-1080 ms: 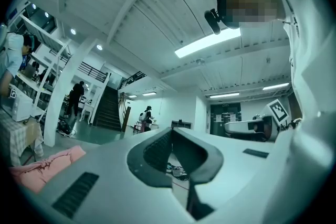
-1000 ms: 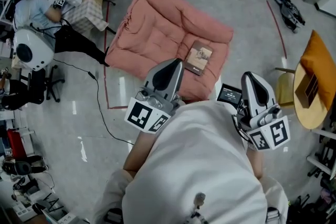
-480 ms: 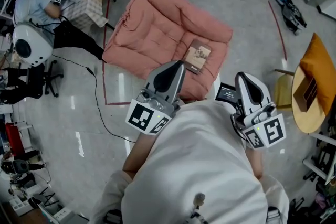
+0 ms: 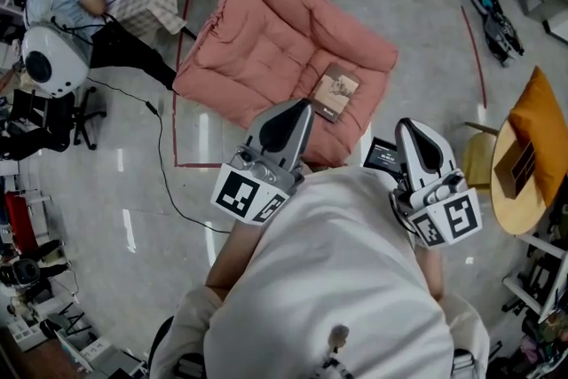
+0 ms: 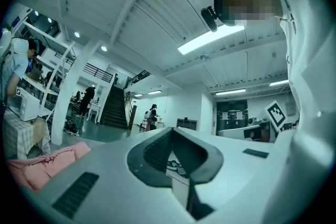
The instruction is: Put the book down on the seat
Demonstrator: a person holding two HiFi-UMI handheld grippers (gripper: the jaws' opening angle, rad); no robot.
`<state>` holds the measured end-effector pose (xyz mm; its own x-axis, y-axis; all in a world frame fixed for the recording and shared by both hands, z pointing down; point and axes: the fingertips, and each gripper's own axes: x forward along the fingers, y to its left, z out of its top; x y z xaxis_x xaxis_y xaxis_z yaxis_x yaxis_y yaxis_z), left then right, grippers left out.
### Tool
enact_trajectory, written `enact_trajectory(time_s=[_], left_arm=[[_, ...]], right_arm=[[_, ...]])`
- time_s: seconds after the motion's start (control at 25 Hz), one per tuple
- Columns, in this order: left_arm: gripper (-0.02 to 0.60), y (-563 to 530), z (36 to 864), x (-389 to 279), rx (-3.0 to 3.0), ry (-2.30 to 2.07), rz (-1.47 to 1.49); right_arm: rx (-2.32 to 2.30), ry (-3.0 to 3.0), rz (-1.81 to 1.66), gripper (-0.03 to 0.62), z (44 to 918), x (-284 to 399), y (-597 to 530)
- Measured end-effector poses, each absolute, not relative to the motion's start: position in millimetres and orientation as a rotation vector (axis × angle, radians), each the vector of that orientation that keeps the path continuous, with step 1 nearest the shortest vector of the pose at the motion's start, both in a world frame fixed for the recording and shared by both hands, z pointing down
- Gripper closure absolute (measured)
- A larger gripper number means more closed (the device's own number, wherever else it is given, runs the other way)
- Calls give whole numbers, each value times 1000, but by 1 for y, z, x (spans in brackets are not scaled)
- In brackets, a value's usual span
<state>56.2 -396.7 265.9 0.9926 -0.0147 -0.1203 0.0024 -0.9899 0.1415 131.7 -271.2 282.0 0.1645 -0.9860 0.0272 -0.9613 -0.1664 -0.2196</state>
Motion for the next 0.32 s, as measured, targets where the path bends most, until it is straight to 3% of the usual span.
enact_trajectory(time_s=[0.32], left_arm=[[574, -404, 274, 58, 2982, -16, -169]], right_arm=[[-2278, 1921, -276, 568, 290, 135, -280]])
